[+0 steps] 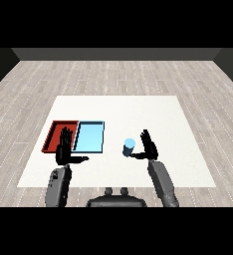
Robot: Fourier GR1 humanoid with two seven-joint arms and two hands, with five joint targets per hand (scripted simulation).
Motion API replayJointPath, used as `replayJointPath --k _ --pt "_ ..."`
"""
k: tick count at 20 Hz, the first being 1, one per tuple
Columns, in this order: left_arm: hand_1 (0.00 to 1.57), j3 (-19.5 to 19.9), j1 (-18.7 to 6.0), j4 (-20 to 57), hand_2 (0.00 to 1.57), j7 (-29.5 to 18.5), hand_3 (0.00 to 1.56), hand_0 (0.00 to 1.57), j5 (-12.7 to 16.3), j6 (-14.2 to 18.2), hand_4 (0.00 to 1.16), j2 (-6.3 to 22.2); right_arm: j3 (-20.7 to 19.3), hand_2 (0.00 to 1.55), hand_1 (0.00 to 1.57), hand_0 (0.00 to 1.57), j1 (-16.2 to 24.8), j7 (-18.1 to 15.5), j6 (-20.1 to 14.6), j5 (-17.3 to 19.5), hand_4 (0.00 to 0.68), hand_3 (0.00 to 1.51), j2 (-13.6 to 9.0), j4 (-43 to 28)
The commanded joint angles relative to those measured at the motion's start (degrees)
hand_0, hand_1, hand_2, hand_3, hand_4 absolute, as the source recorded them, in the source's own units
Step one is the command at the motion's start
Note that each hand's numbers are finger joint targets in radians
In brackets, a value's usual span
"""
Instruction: Pick the blue can and put it in the blue box
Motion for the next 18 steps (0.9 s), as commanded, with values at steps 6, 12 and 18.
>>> replayJointPath --k 6,12,18 --pt "0.0 -0.2 -1.5 1.4 0.0 -1.0 0.0 0.0 -1.6 1.3 0.0 -0.2 2.6 0.0 0.0 0.0 -2.8 -5.5 -0.5 -2.8 0.0 0.0 0.5 8.0" --pt "0.0 -2.4 4.6 -5.0 0.0 0.6 0.0 0.0 -0.4 0.0 0.0 -1.4 5.0 0.0 0.0 0.0 -6.5 -3.5 -3.5 -3.9 0.0 0.0 0.5 8.5" --pt "0.0 -0.3 1.0 -0.1 0.0 -1.2 0.0 0.0 -1.6 1.0 0.0 -0.1 4.2 0.0 0.0 0.0 -4.3 -2.2 -2.2 -3.4 0.0 0.0 0.4 6.2"
